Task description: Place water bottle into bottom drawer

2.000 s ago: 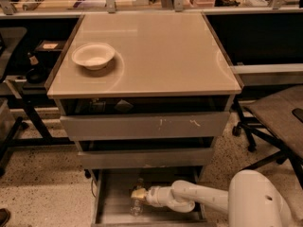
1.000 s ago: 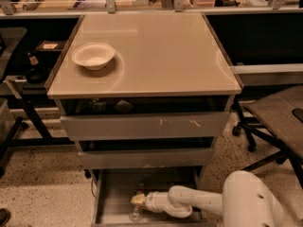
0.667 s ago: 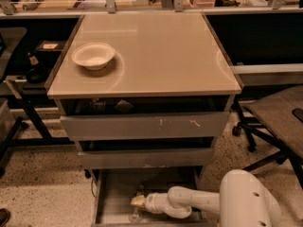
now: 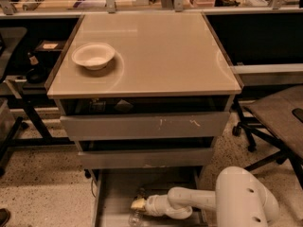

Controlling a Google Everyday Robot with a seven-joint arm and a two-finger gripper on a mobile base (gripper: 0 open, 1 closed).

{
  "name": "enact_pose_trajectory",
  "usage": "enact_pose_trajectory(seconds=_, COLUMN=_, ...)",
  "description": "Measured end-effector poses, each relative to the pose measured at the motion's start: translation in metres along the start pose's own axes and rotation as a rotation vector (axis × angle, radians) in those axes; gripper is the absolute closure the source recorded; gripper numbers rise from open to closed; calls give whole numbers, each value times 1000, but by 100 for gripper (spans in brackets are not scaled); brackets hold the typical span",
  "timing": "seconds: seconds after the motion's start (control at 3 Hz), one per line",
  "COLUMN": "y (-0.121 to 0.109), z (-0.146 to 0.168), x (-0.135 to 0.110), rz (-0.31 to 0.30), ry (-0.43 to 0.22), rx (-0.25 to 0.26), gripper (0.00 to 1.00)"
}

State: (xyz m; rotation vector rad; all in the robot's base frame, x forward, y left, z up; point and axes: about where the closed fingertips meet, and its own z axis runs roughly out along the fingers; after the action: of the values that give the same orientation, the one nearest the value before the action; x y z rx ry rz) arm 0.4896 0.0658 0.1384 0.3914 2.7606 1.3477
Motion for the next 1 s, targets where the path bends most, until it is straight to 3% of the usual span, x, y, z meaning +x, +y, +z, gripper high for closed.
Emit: enact_pose_trajectory(seconds=1.0, y=0, z=0, x=0, rz=0, ry=0, rx=0, gripper=12)
